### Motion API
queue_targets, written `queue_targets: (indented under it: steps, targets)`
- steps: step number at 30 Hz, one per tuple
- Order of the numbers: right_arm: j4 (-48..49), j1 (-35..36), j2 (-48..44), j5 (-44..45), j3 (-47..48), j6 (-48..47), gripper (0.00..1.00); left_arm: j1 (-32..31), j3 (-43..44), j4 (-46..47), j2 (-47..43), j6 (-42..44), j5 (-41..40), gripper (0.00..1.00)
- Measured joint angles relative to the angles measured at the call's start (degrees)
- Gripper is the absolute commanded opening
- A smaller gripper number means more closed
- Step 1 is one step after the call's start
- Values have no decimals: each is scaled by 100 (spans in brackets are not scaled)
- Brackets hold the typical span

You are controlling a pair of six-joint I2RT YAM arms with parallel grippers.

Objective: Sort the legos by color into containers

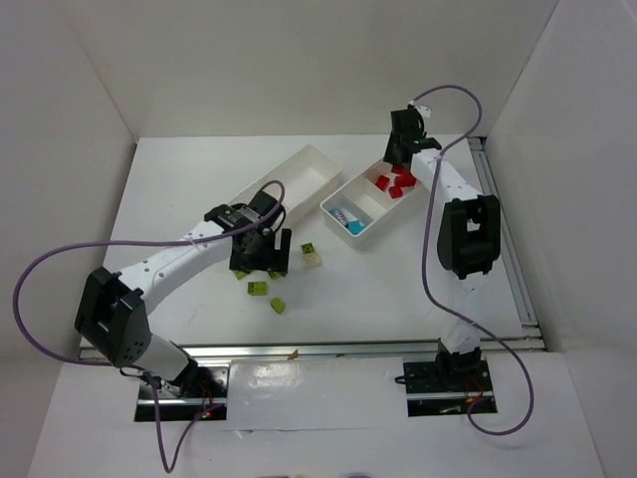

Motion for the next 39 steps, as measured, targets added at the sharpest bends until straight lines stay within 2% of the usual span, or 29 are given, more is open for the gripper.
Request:
queue_targets:
  steps: [2, 4, 5, 6, 10, 15, 21, 29, 34, 35, 39]
  targets:
    - [-2, -70, 275, -22, 284, 20, 69, -122, -118, 7, 0, -72, 66, 99]
    - [-17, -133, 470, -26, 503, 17, 81, -280, -243, -4, 17, -146, 146, 99]
    - [-46, -155, 538, -22, 579, 9, 84, -367, -284, 0, 48, -175, 203, 99]
    - [-63, -164, 555, -22, 619, 11, 84, -433, -317, 4, 87, -227, 262, 99]
    - [-42, -173, 385, 24, 498, -2, 84, -673, -555, 103, 192, -365, 474, 88]
    - [-7, -87, -634, 26, -507, -2, 84, -850, -741, 173, 420, -645, 649, 86]
    - [35, -22, -1648, 28, -946, -31, 84, -852, -769, 439, 750, -1255, 673, 79]
    - [17, 15, -1976, 26, -1257, -83, 84, -855, -866, 673, 979, -1759, 483, 68]
    - [-68, 26, -1993, 24, -1471, -92, 84, -855, -872, 743, 1180, -1860, 295, 57]
    - [-68, 26, -1996, 24, -1491, -92, 84, -855, -872, 745, 1213, -1893, 264, 49]
    - [-74, 26, -2011, 26, -1502, -96, 84, -855, -850, 708, 1327, -1888, 59, 35]
